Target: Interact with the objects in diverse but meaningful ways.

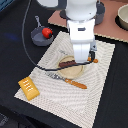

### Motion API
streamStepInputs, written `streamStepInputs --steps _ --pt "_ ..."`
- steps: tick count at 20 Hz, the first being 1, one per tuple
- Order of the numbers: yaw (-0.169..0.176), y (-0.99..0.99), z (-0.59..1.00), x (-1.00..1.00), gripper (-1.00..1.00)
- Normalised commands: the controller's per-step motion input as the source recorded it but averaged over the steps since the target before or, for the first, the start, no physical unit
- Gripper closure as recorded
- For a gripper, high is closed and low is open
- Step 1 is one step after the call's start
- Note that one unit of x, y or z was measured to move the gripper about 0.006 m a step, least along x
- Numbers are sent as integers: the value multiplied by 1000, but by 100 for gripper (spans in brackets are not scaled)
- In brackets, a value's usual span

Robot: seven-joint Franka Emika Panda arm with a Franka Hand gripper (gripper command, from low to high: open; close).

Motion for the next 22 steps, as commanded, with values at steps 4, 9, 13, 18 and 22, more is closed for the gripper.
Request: streamStepInputs --steps 4,9,13,18,22 --pt "113 -1 -179 0 -100" --pt "101 2 -270 -22 -100" --pt "89 8 -216 -7 -100" --pt "65 -1 -230 0 -100" --pt "52 -4 -189 0 100"
